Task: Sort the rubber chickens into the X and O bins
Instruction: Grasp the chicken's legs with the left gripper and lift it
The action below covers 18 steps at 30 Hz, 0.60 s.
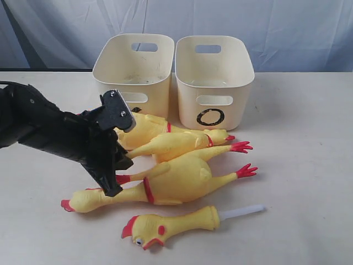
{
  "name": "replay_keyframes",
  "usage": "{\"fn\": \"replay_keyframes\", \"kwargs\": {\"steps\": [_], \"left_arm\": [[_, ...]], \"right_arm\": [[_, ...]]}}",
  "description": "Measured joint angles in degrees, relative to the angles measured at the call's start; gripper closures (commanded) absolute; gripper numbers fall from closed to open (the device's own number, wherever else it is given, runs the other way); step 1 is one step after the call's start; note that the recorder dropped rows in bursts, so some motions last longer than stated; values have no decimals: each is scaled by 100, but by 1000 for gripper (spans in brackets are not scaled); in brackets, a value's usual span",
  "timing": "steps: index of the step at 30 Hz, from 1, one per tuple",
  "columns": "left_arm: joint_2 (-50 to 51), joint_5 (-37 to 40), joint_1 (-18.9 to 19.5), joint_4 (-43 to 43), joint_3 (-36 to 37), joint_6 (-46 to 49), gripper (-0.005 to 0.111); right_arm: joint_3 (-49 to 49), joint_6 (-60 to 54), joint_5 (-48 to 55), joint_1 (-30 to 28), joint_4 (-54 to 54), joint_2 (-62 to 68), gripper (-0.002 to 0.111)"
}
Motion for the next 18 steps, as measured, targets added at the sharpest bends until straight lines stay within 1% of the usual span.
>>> {"fn": "replay_keyframes", "kwargs": {"steps": [18], "left_arm": [[-1158, 66, 0, 177, 0, 0, 107]], "right_arm": [[0, 0, 0, 0, 0, 0, 109]]}}
